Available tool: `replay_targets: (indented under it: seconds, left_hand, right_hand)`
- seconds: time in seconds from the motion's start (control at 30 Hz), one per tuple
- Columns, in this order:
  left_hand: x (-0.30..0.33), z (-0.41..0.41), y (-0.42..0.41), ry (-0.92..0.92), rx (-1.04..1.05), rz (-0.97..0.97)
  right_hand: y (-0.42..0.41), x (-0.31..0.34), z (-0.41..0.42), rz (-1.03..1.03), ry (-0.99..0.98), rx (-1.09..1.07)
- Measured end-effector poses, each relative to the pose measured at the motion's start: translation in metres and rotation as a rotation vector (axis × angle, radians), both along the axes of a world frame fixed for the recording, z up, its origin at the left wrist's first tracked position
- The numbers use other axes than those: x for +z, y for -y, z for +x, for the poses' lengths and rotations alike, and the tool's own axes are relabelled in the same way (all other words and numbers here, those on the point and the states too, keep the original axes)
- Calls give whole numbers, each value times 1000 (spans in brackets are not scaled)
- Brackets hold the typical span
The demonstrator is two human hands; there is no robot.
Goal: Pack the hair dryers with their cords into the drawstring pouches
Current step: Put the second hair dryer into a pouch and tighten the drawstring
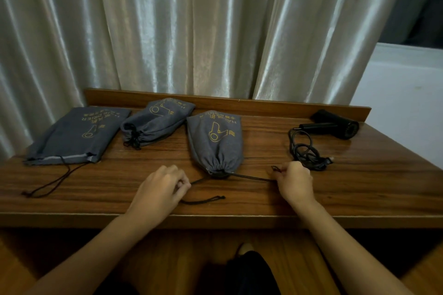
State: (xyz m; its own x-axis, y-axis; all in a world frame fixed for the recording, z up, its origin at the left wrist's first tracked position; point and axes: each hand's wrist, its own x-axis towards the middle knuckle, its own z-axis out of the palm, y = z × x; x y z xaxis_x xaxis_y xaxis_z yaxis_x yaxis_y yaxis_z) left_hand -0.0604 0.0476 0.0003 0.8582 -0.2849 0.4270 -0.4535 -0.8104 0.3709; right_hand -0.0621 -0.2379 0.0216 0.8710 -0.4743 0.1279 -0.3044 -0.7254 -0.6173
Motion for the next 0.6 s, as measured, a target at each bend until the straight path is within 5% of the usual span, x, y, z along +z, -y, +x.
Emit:
replay_targets:
  seconds: [0.1, 0.2, 0.3, 0.4, 0.5, 0.6]
  left_hand:
    - [0, -3, -5, 20, -6, -1]
    - [0, -6, -5, 12, -33, 16]
    - [1, -8, -7, -5, -40, 25]
    - [7, -11, -14, -104, -86, 16]
    - [23, -16, -22, -334, -194, -268]
    - [38, -16, -22, -370, -199, -496]
  right_hand:
    - [-12, -2, -8, -409, 45, -6]
    - [-31, 1, -11, -680, 158, 285]
    - [-42, -1, -12, -589, -36, 568]
    - [-41, -2, -17, -513, 0, 712]
    - [-29, 13, -21, -183, 130, 721]
    - [-25, 30, -24, 103, 316, 689]
